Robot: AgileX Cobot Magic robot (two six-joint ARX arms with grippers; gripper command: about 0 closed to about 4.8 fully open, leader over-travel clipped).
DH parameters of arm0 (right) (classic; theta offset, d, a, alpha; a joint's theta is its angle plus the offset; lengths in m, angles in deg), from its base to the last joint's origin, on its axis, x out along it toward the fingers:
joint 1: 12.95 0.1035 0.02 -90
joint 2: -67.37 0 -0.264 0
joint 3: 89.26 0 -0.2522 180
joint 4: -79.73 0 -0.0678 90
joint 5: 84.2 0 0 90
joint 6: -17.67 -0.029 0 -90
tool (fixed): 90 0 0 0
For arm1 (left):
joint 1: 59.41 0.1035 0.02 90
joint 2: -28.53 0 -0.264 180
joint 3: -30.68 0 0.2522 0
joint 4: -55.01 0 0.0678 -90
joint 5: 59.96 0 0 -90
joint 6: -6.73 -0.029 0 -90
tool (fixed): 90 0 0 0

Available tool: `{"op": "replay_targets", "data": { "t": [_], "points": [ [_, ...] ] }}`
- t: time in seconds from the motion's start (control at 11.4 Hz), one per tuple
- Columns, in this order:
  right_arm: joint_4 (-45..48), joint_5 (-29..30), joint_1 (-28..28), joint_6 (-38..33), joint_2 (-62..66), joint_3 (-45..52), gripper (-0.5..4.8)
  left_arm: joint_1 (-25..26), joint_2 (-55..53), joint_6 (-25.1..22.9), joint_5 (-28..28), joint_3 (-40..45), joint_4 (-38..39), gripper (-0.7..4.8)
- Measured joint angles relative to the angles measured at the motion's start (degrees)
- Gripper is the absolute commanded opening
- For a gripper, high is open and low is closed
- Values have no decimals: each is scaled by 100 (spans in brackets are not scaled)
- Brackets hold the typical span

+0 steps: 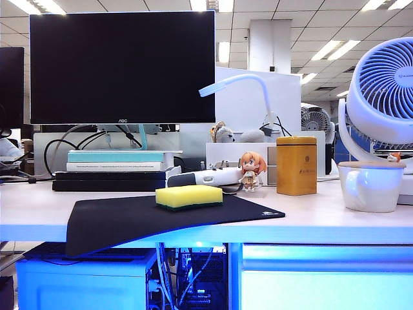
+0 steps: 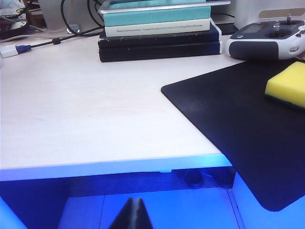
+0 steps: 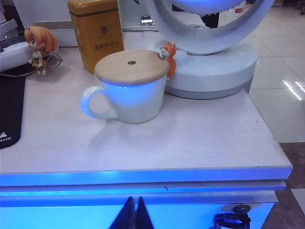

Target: Open the drawer, place the cleaning sponge inside, then close the drawer.

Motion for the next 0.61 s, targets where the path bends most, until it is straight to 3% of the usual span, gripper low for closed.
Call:
{"op": "replay_targets", "data": {
  "t": [0.44, 0.53, 0.61],
  "points": [
    [46, 2, 0, -31, 0, 0, -2, 0, 0, 39, 2, 0, -11, -5],
    [52, -262, -2, -780, 2, -142, -2, 0, 0, 289, 7, 0, -223, -5],
    [2, -415, -2, -997, 2, -496, -2, 0, 0, 481, -9, -192, -391, -5]
  ]
}}
